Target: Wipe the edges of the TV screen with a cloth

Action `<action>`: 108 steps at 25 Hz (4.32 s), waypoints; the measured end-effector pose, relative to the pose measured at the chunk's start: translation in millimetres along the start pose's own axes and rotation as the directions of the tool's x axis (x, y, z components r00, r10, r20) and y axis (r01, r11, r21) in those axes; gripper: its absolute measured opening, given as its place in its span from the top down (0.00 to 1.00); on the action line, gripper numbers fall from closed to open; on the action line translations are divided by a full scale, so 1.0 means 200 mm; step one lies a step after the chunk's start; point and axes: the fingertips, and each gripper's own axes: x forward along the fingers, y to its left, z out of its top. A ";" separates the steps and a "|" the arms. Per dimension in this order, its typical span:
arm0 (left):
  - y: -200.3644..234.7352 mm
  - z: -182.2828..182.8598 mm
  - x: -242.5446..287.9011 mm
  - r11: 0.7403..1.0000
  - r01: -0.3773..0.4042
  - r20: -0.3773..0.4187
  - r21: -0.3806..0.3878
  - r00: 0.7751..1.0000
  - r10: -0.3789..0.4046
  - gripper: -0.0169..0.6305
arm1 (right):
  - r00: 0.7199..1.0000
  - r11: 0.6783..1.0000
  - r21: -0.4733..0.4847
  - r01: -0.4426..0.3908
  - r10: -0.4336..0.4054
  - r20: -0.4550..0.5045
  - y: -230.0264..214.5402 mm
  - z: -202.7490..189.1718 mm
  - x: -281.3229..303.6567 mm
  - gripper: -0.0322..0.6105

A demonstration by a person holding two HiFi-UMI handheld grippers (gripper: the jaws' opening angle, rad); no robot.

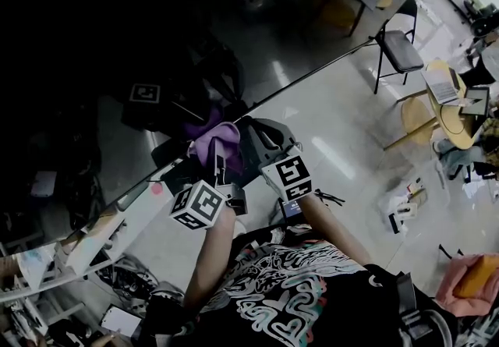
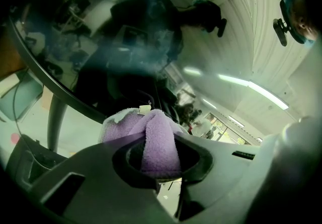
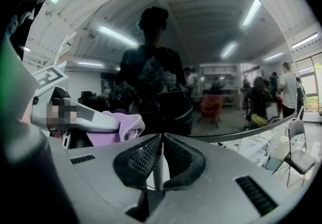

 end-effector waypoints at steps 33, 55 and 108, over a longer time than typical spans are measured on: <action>-0.18 -0.11 0.24 1.000 -0.001 0.002 -0.010 1.000 0.001 0.87 | 1.000 1.000 0.023 -0.017 0.016 0.023 -0.33 0.00 0.01 0.89; -0.27 -0.18 0.36 1.000 -0.023 0.014 -0.008 1.000 0.023 0.87 | 0.999 0.999 0.047 -0.020 0.018 0.031 -0.51 -0.03 -0.06 0.89; -0.51 -0.36 0.66 0.999 0.047 -0.045 -0.015 0.998 -0.048 0.87 | 0.986 0.984 0.091 0.156 -0.160 0.036 -0.95 -0.07 -0.38 0.89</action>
